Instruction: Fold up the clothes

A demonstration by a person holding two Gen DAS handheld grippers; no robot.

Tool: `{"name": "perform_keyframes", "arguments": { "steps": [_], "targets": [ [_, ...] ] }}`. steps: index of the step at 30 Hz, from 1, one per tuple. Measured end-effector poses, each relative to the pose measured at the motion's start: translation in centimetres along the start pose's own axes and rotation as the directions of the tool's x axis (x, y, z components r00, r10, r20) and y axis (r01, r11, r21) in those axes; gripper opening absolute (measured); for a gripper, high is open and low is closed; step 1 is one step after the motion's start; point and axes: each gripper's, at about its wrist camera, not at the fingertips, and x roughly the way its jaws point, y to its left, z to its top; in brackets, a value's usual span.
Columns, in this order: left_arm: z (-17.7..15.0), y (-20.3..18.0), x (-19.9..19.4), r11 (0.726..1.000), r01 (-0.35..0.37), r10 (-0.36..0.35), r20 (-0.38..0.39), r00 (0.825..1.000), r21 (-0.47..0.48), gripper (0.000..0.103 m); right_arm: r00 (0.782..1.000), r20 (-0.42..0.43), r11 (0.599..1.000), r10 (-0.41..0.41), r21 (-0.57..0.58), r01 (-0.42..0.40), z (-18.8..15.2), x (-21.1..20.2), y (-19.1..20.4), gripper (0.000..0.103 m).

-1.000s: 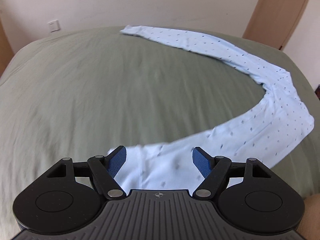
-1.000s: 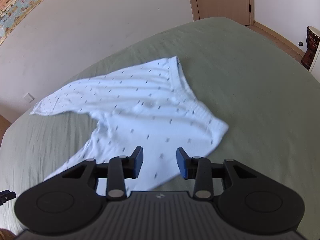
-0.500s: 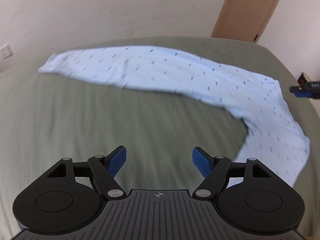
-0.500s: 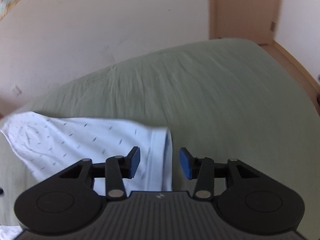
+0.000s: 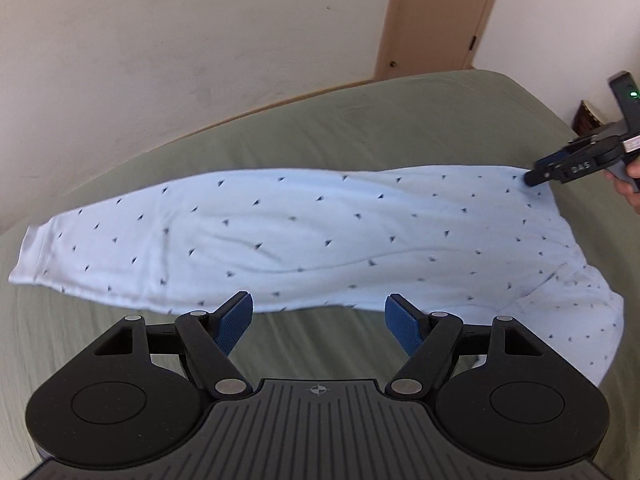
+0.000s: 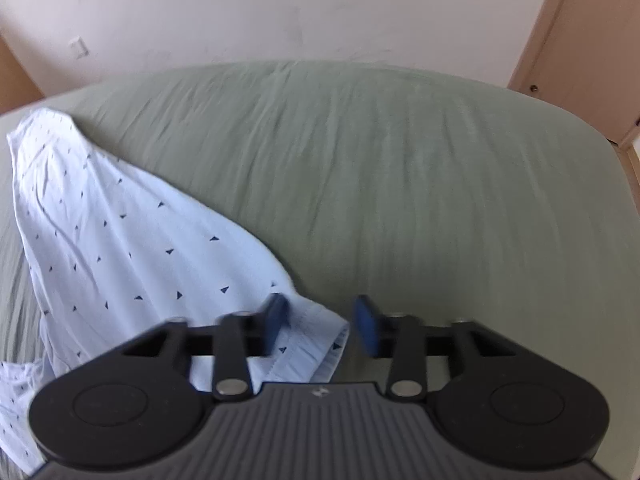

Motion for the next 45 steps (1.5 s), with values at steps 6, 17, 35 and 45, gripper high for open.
{"name": "perform_keyframes", "arguments": {
  "steps": [6, 17, 35, 45],
  "targets": [
    [1.5, 1.4, 0.6, 0.999, -0.009, 0.008, -0.040, 0.999, -0.045, 0.073, 0.997, 0.010, 0.997, -0.076, -0.012, 0.077, 1.3, -0.5, 0.1, 0.016],
    [2.8, 5.2, 1.8, 0.996, -0.029, 0.021, -0.103, 0.995, -0.081, 0.073, 0.984, -0.070, 0.986, -0.164, -0.009, 0.164, 3.8, 0.5, 0.4, 0.031],
    [-1.6, 23.3, 1.6, 0.911, -0.239, 0.190, -0.171, 0.967, -0.337, 0.073, 0.990, -0.029, 0.954, 0.135, -0.265, -0.137, 11.9, 1.8, 14.6, 0.046],
    [-0.4, 24.9, 3.4, 0.891, -0.230, 0.195, -0.128, 0.972, -0.391, 0.073, 0.986, -0.107, 0.940, 0.131, -0.304, -0.158, 12.7, 5.5, 17.8, 0.005]
  ]
}}
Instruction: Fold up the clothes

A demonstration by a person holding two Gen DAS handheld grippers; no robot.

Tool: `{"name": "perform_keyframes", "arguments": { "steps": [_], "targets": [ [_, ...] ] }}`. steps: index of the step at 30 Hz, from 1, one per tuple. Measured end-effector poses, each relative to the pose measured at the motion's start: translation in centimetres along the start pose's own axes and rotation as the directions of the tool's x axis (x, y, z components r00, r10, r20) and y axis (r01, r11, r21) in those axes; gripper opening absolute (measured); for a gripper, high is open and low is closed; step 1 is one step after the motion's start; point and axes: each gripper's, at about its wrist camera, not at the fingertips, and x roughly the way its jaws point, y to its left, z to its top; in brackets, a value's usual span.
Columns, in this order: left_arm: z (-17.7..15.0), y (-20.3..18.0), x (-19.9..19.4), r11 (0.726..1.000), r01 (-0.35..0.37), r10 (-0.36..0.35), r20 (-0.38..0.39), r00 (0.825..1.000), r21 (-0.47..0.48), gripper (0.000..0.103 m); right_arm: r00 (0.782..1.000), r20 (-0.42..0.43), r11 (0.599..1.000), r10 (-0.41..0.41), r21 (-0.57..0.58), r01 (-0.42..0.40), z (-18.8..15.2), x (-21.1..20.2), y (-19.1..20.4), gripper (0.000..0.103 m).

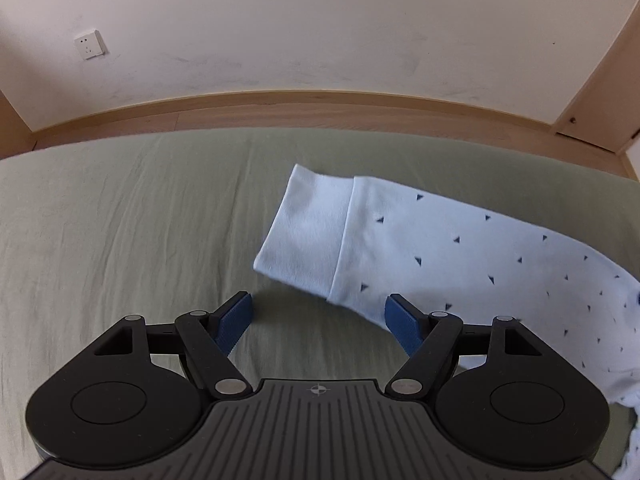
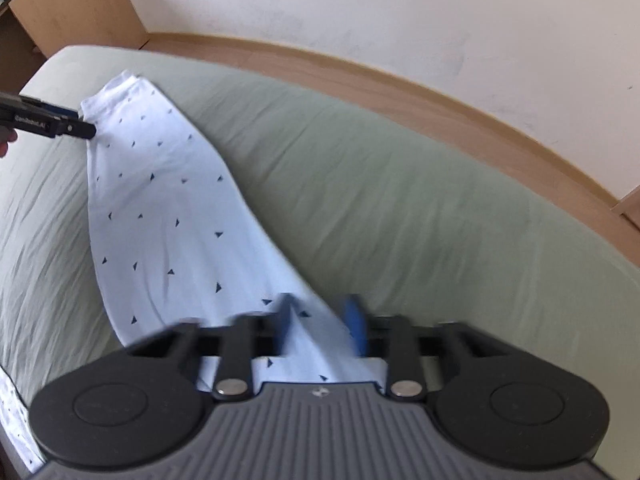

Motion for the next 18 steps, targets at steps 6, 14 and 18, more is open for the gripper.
{"name": "perform_keyframes", "arguments": {
  "steps": [6, 14, 18],
  "targets": [
    [-0.1, -0.3, 0.7, 0.999, -0.025, 0.025, -0.001, 1.000, 0.021, 0.073, 0.996, 0.006, 0.994, -0.084, 0.065, 0.083, 1.0, 1.1, -0.4, 0.006],
    [-0.1, -0.3, -1.3, 0.999, -0.038, 0.038, 0.007, 0.999, 0.016, 0.073, 0.989, 0.129, 0.975, -0.076, 0.219, 0.047, -4.5, -6.9, -2.9, 0.042],
    [-2.2, -3.1, -4.7, 0.996, 0.021, -0.022, 0.013, 1.000, 0.084, 0.073, 0.991, 0.116, 0.916, -0.061, 0.400, 0.010, -14.4, -11.5, -7.1, 0.045]
  ]
}}
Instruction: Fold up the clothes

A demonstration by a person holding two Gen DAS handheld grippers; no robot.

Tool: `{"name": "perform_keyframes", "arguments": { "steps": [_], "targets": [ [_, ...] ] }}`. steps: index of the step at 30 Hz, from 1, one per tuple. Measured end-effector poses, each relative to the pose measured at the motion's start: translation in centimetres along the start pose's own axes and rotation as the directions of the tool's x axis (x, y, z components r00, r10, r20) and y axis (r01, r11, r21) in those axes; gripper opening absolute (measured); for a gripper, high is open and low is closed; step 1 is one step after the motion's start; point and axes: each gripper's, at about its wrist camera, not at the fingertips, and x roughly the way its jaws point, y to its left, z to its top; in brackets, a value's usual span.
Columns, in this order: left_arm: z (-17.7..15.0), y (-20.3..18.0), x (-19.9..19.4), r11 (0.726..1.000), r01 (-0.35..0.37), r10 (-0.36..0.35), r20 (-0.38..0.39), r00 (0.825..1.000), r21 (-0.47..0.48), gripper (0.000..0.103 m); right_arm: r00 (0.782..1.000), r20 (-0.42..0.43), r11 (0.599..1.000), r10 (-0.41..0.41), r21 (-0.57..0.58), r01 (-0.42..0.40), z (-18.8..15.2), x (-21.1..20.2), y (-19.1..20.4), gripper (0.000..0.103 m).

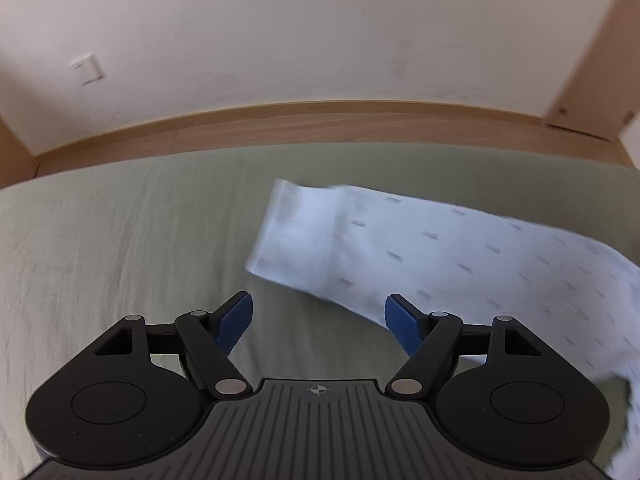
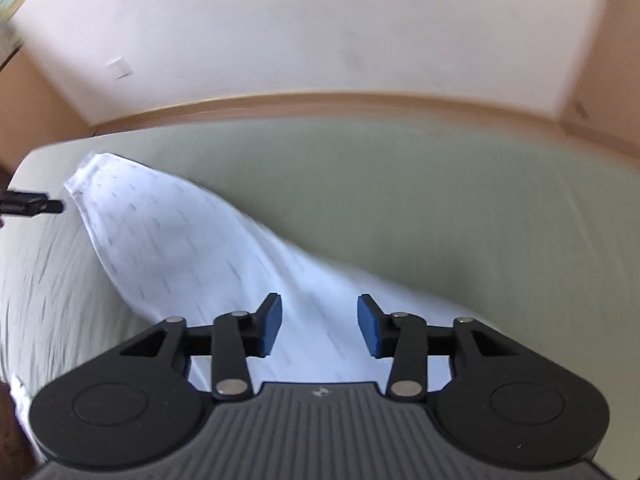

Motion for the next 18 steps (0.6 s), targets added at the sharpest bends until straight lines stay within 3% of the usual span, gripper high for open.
{"name": "perform_keyframes", "arguments": {
  "steps": [6, 9, 11, 14, 18],
  "targets": [
    [-3.9, -6.4, -2.3, 0.996, 0.089, -0.090, -0.014, 0.996, -0.006, 0.073, 0.999, -0.052, 0.975, -0.012, 0.220, 0.023, -10.6, -4.5, -9.5, 0.046],
    [-5.1, -9.7, -2.9, 0.989, 0.145, -0.145, -0.007, 0.989, -0.007, 0.073, 0.999, -0.035, 0.958, 0.026, 0.286, -0.015, -13.7, -5.4, -11.9, 0.046],
    [-5.4, -11.9, -3.0, 0.984, 0.177, -0.177, 0.004, 0.984, 0.013, 0.073, 0.998, -0.017, 0.957, 0.056, 0.286, -0.049, -14.4, -5.4, -12.1, 0.042],
    [-4.8, -15.6, -2.5, 0.984, 0.164, -0.167, 0.043, 0.985, 0.063, 0.073, 0.997, -0.032, 0.964, 0.068, 0.260, -0.057, -14.0, -4.3, -11.6, 0.027],
    [-3.1, -19.9, -1.0, 0.975, 0.135, -0.149, 0.071, 0.986, 0.174, 0.073, 0.997, -0.020, 0.965, 0.079, 0.254, -0.072, -13.3, -3.5, -11.2, 0.026]
  ]
}}
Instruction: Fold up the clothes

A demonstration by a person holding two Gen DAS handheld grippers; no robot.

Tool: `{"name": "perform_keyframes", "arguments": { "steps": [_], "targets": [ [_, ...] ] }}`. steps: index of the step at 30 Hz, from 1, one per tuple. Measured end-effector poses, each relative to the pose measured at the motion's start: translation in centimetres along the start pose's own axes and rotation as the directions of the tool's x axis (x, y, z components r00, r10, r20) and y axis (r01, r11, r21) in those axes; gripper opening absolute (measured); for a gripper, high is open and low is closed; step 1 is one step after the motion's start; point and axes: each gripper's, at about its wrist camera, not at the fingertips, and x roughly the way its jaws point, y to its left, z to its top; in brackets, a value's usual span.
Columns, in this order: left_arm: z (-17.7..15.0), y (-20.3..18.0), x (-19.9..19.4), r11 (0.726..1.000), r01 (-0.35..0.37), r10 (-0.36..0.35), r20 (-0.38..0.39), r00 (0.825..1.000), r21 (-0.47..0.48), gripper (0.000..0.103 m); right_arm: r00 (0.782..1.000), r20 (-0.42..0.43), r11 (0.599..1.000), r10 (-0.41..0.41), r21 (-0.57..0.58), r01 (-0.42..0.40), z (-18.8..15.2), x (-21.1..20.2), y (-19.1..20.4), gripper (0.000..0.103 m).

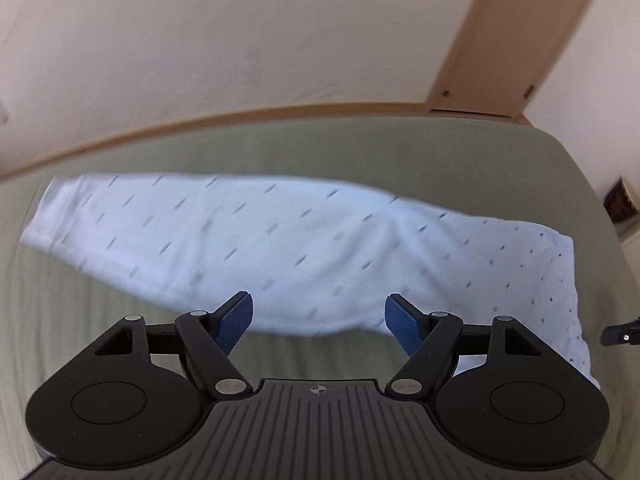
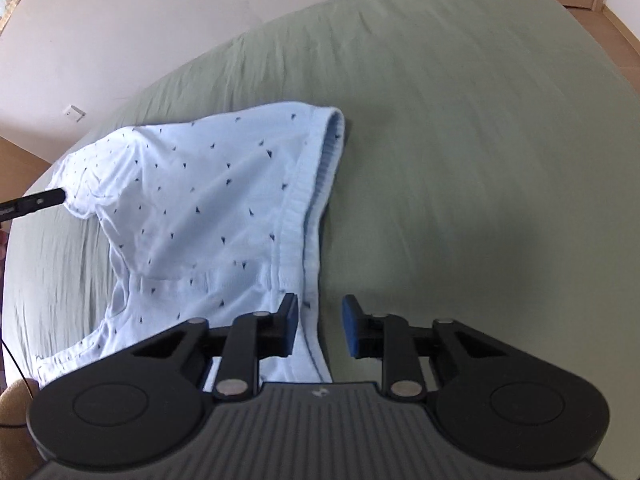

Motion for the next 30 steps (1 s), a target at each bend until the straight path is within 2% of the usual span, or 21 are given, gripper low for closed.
{"name": "perform_keyframes", "arguments": {
  "steps": [2, 3, 6, 9, 13, 15, 17, 21, 27, 29, 30],
  "targets": [
    [0.2, -1.6, 1.5, 0.997, -0.019, 0.020, -0.015, 1.000, 0.070, 0.073, 1.000, 0.004, 1.000, 0.025, -0.003, -0.024, -0.5, 0.3, 0.1, 0.026],
    [0.0, -2.7, 2.7, 0.991, -0.059, 0.064, -0.038, 0.997, 0.122, 0.073, 0.999, 0.003, 0.999, 0.033, -0.007, -0.033, -0.8, 0.4, 0.1, 0.026],
    [-1.8, -3.9, 4.8, 0.978, -0.124, 0.147, -0.131, 0.980, 0.167, 0.074, 0.999, -0.012, 0.999, 0.037, -0.033, -0.038, -2.2, 0.2, -0.4, 0.026],
    [-3.9, -3.2, 4.7, 0.977, -0.150, 0.169, -0.128, 0.977, 0.148, 0.075, 0.998, -0.024, 0.997, 0.054, -0.046, -0.055, -3.4, -0.5, -1.7, 0.026],
    [-5.2, -2.9, 3.6, 0.968, -0.220, 0.239, -0.171, 0.956, 0.121, 0.074, 0.996, -0.033, 0.995, 0.085, -0.044, -0.087, -4.3, -0.7, -4.0, 0.027],
    [-5.5, -3.0, 2.6, 0.959, -0.259, 0.275, -0.172, 0.946, 0.112, 0.074, 0.994, -0.039, 0.993, 0.104, -0.045, -0.105, -4.6, -0.5, -4.5, 0.032],
    [-5.8, -3.2, 1.4, 0.957, -0.275, 0.287, -0.171, 0.943, 0.086, 0.074, 0.989, -0.052, 0.990, 0.139, -0.034, -0.140, -5.1, 0.0, -5.0, 0.045],
    [-6.6, -3.8, -1.6, 0.956, -0.292, 0.291, -0.171, 0.941, 0.018, 0.074, 0.974, -0.072, 0.976, 0.214, -0.014, -0.216, -6.5, 0.8, -4.9, 0.050],
    [-8.2, -3.7, -5.8, 0.960, -0.268, 0.258, -0.121, 0.959, -0.077, 0.074, 0.968, -0.047, 0.968, 0.246, 0.058, -0.243, -7.0, 1.0, -5.3, 0.048],
    [-9.3, -3.5, -7.0, 0.962, -0.255, 0.245, -0.104, 0.964, -0.102, 0.074, 0.966, -0.042, 0.964, 0.255, 0.084, -0.251, -7.3, 1.1, -5.5, 0.030],
    [-9.9, -3.2, -7.3, 0.961, -0.256, 0.246, -0.100, 0.964, -0.104, 0.074, 0.967, -0.044, 0.965, 0.251, 0.086, -0.246, -7.5, 1.1, -5.4, 0.026]
  ]
}}
